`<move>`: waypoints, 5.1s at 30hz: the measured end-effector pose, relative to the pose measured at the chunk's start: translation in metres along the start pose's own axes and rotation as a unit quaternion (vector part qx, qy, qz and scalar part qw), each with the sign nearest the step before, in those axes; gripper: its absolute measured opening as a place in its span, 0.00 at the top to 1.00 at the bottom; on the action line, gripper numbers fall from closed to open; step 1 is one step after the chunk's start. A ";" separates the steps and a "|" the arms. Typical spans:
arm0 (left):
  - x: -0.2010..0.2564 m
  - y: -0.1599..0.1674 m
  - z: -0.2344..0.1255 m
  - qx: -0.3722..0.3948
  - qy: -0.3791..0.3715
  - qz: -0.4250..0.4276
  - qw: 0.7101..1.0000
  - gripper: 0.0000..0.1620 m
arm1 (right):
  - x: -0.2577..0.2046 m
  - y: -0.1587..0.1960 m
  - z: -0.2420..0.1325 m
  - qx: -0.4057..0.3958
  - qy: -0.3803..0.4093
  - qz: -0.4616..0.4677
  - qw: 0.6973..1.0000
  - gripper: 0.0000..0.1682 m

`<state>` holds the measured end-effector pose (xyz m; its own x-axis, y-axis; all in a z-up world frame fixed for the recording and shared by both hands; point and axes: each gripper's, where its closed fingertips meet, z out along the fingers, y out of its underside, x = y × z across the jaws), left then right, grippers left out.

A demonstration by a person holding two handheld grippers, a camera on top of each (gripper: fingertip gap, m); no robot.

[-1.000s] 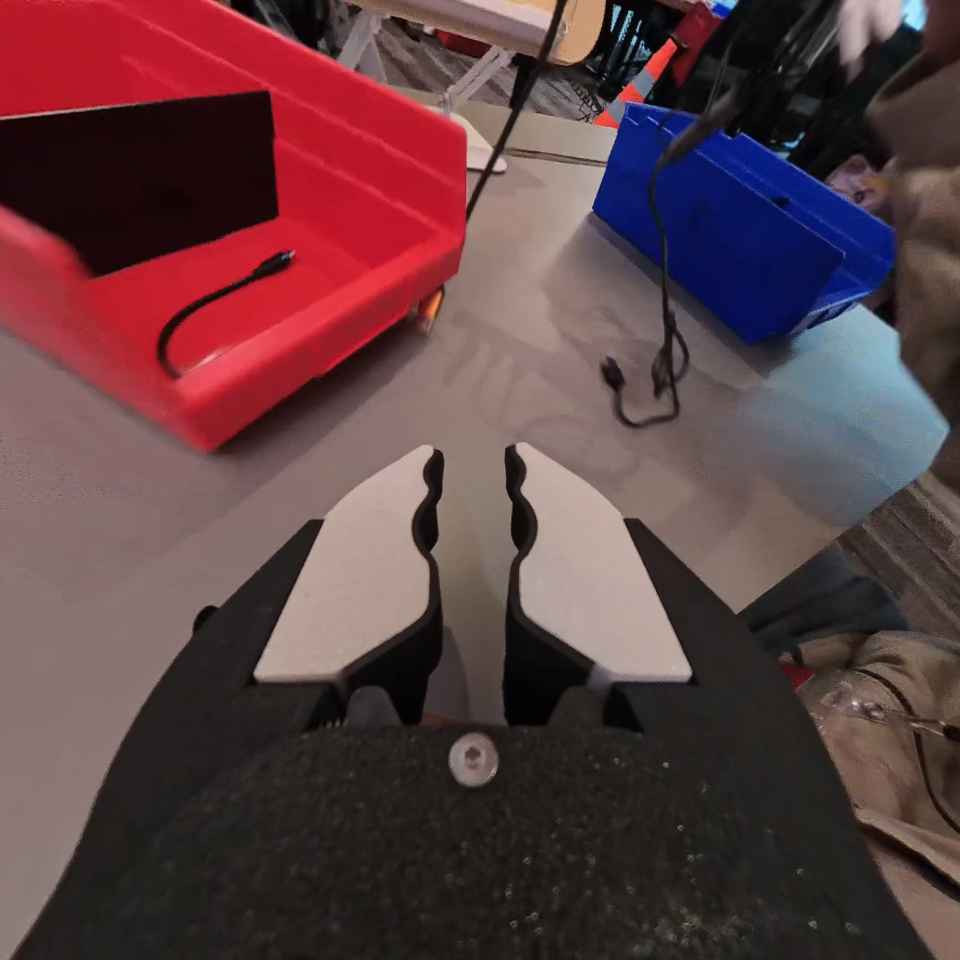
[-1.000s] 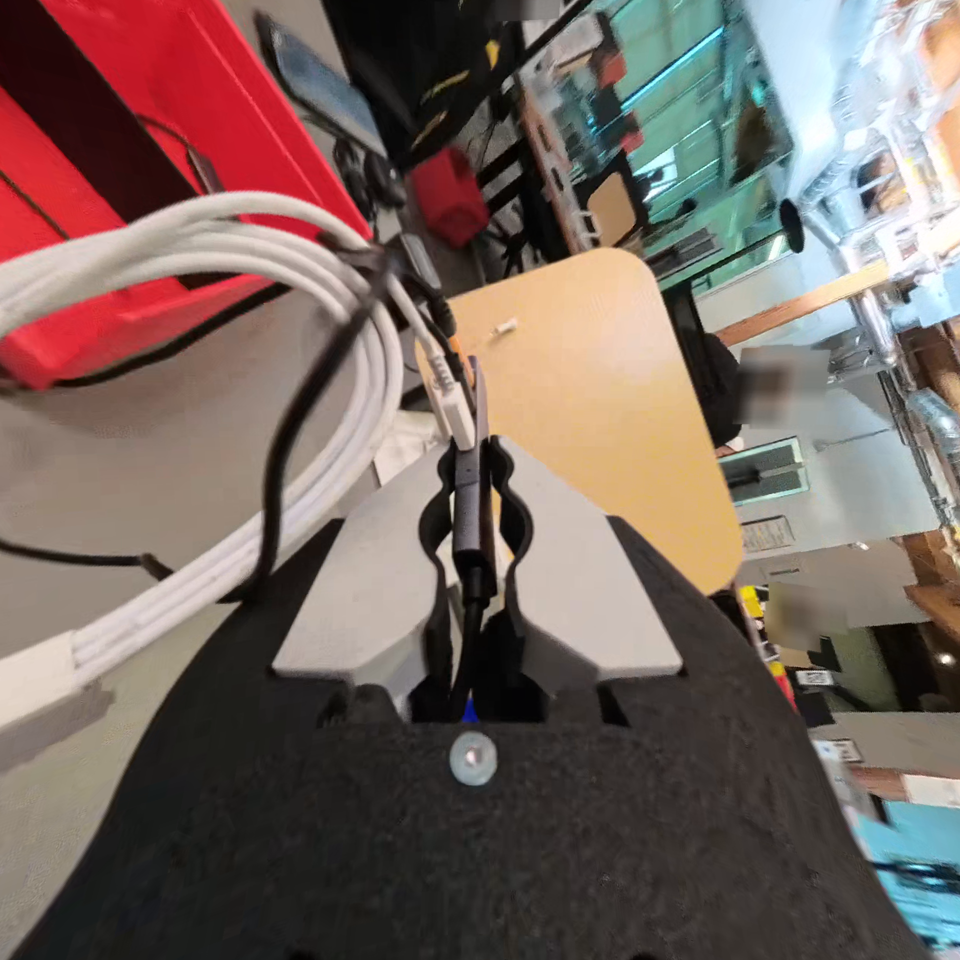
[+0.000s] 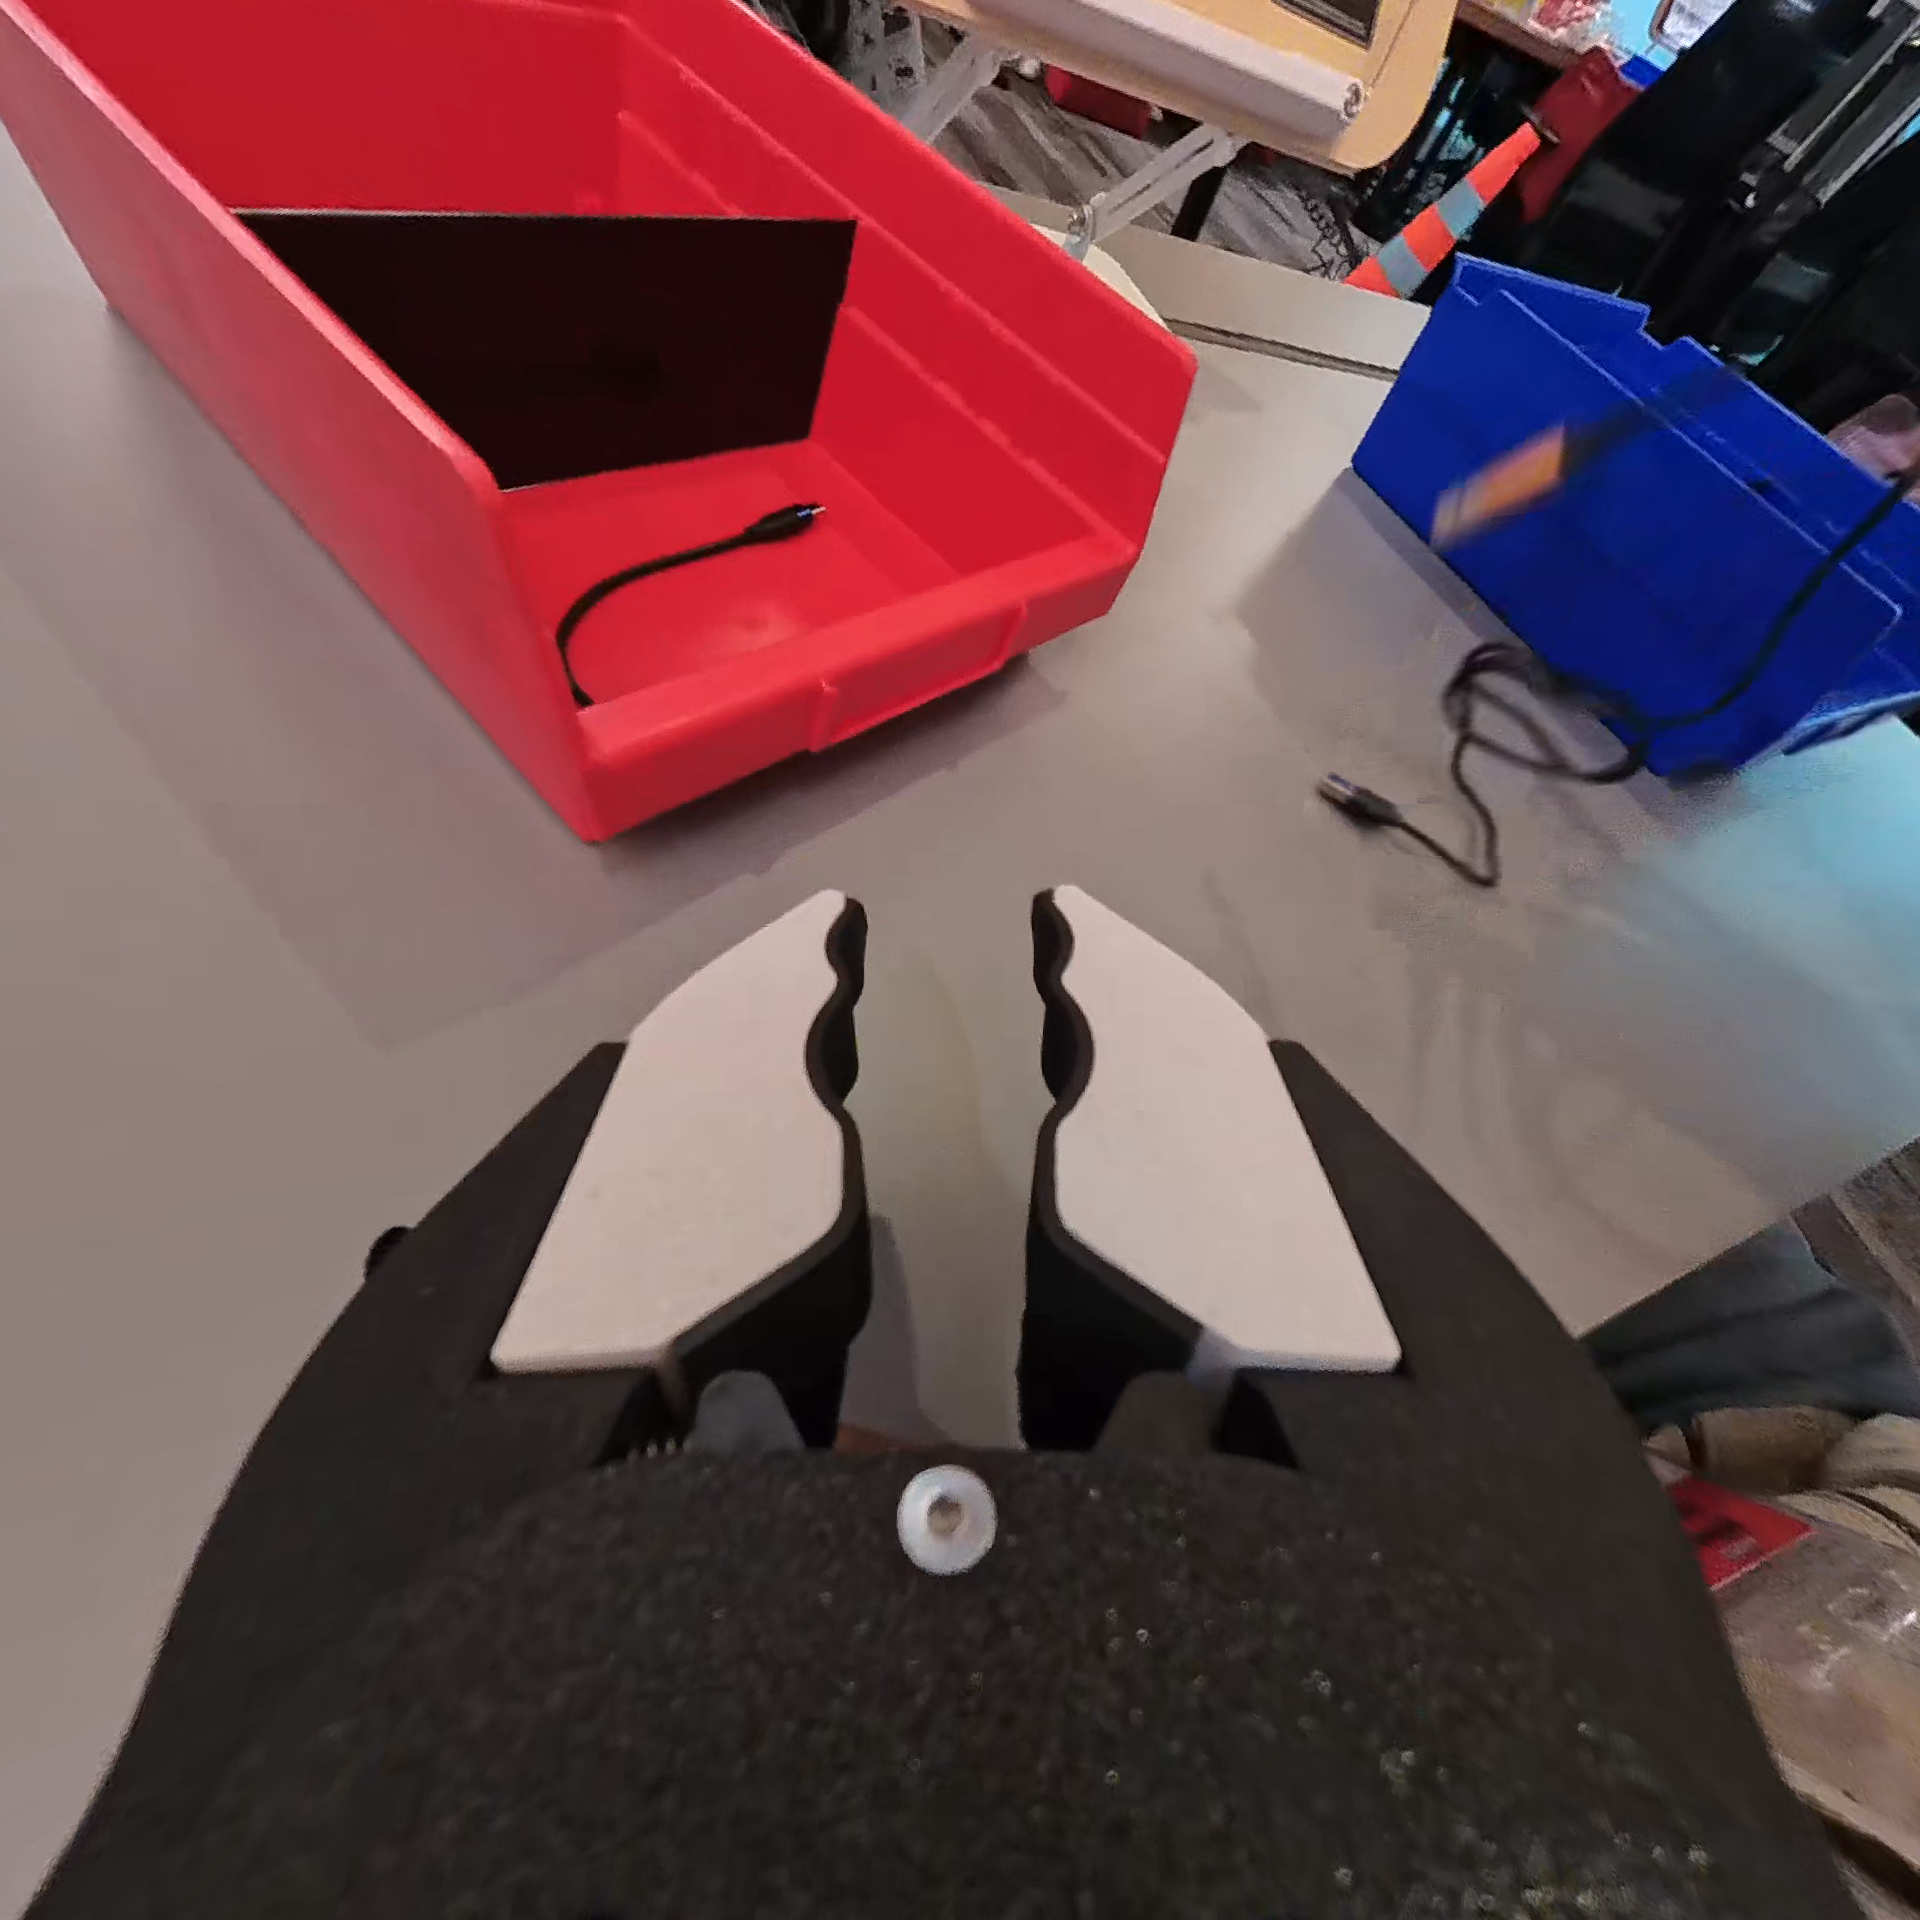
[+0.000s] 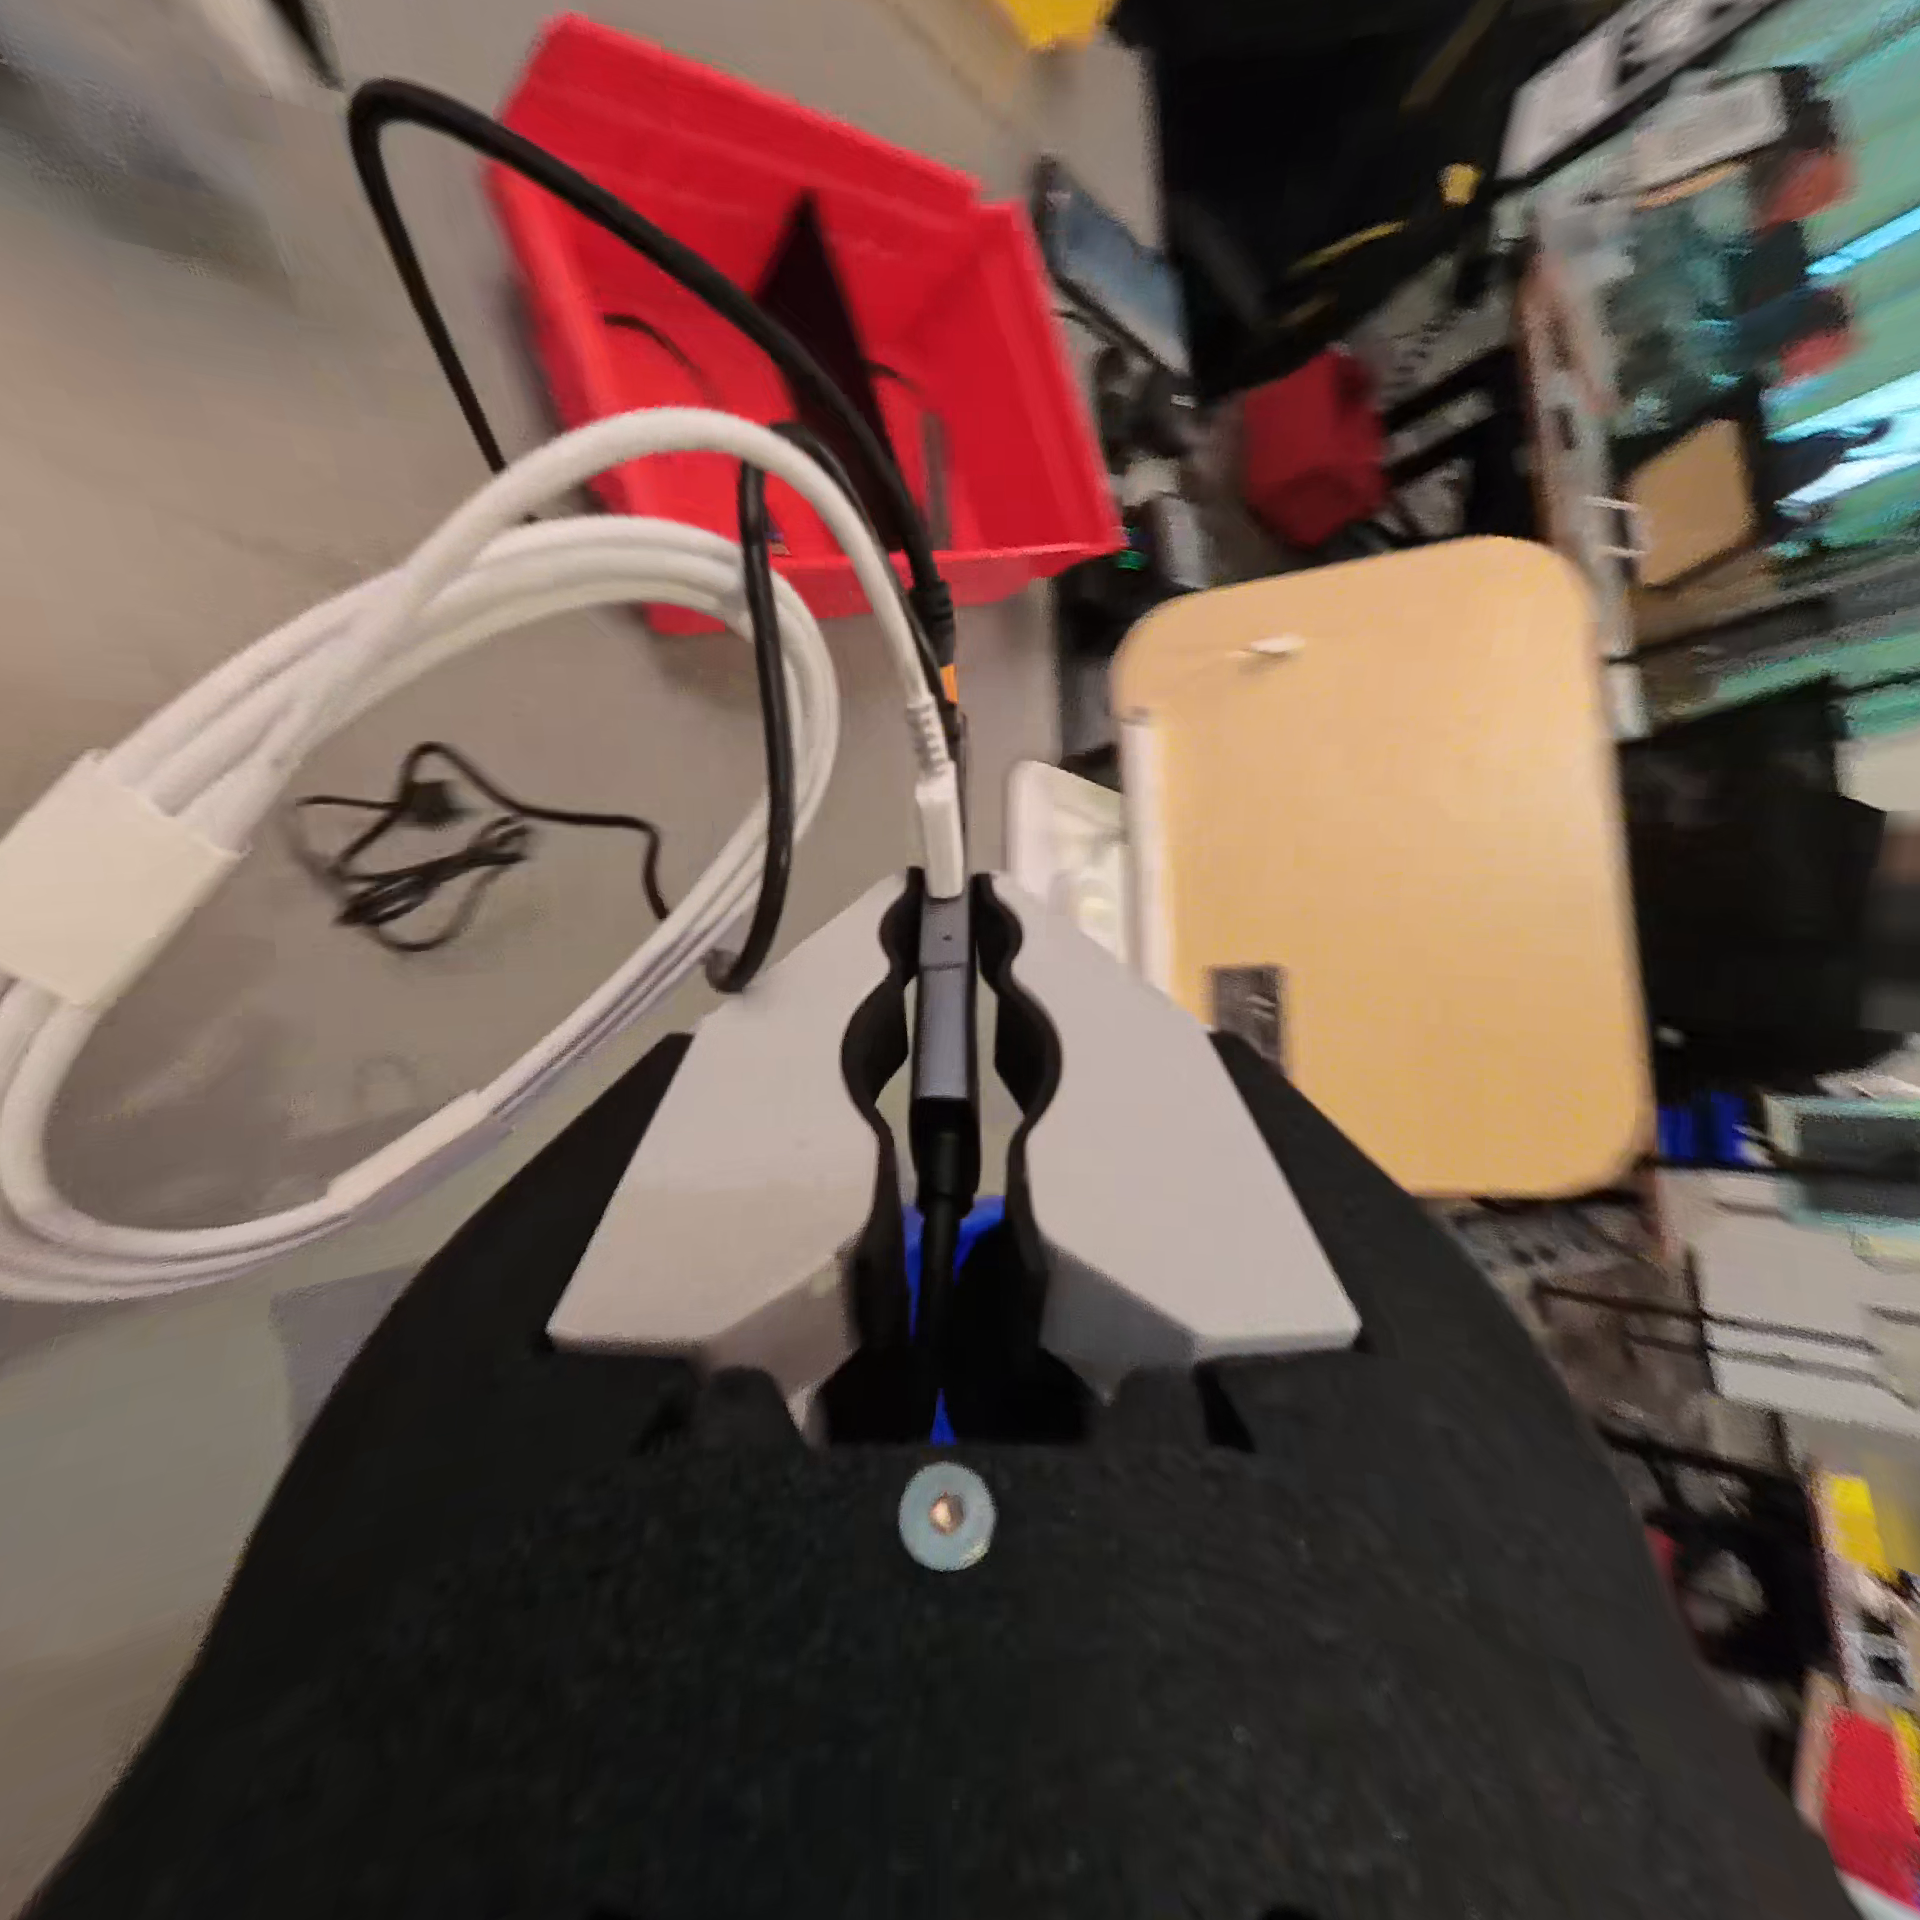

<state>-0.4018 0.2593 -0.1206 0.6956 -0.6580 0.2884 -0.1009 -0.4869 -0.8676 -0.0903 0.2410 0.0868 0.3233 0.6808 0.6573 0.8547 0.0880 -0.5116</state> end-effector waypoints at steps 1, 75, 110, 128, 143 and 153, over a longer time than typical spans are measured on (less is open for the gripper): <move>0.001 0.002 0.000 -0.004 0.003 0.003 1.000 0.81 | 0.019 0.002 -0.013 -0.008 0.019 0.000 1.000 0.95; -0.002 0.037 0.004 -0.084 0.012 -0.012 0.996 0.81 | 0.005 0.388 0.044 -0.431 -0.188 0.290 0.833 0.96; -0.075 -0.047 0.048 -0.026 -0.132 0.005 0.991 0.64 | 0.064 0.177 -0.025 0.030 0.121 0.446 0.886 0.60; -0.201 -0.047 0.005 -0.079 -0.209 0.004 0.975 0.99 | -0.143 0.188 -0.056 -0.004 0.414 0.486 0.770 0.74; -0.091 -0.022 -0.060 0.070 -0.139 -0.052 0.987 0.75 | -0.175 0.207 -0.052 0.076 0.307 0.618 0.720 0.68; -0.010 -0.033 -0.036 0.076 0.063 0.105 0.990 0.73 | -0.175 0.072 -0.004 0.224 0.188 0.525 0.799 0.68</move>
<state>-0.4314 0.2615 -0.0802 0.5756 -0.8066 0.1348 -0.1185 -0.2454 -0.9622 -0.0836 0.1258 -0.0628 0.9383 0.2905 -0.1877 -0.1718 -0.0793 -0.9819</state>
